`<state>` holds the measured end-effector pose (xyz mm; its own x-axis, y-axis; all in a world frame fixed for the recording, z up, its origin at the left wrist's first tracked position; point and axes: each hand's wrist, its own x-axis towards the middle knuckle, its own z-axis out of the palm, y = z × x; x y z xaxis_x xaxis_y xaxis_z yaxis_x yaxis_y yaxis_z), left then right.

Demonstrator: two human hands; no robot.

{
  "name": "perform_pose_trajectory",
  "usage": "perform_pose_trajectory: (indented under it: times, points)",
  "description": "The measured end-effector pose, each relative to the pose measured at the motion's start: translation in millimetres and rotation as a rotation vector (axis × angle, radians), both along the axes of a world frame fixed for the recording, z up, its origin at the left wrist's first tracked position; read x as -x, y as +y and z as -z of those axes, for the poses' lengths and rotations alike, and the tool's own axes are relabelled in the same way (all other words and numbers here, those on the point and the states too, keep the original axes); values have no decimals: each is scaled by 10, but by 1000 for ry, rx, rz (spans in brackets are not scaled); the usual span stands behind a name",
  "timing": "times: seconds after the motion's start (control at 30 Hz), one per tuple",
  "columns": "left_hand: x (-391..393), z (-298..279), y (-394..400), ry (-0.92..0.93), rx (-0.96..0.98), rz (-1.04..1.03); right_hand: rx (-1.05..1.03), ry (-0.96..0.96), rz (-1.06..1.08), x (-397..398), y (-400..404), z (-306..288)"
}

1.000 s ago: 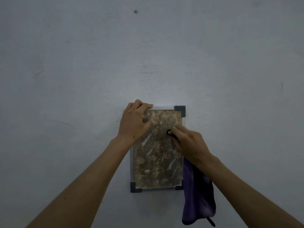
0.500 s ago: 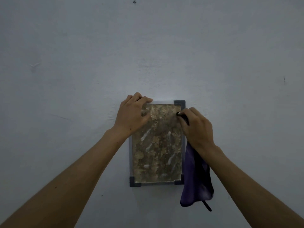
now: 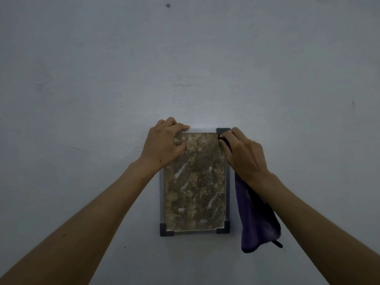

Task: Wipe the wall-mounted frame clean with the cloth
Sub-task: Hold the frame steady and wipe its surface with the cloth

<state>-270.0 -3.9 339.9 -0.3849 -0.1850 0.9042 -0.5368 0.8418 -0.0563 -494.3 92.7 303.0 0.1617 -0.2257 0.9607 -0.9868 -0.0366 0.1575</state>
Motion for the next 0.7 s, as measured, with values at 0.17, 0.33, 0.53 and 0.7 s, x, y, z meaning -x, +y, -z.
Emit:
perform_pose_trajectory:
  times: [0.17,0.33,0.53,0.7]
  points:
    - [-1,12,-20,20,0,22,-114,64,-11,42,50,379]
    - [28,26,-42,51,13,38,-19,5,-12,-46,14,6]
    - [24,21,-36,55,7,49,-108,113,-38,-108,4,227]
    - [46,34,-78,70,5,56,-48,110,14,-96,18,-106]
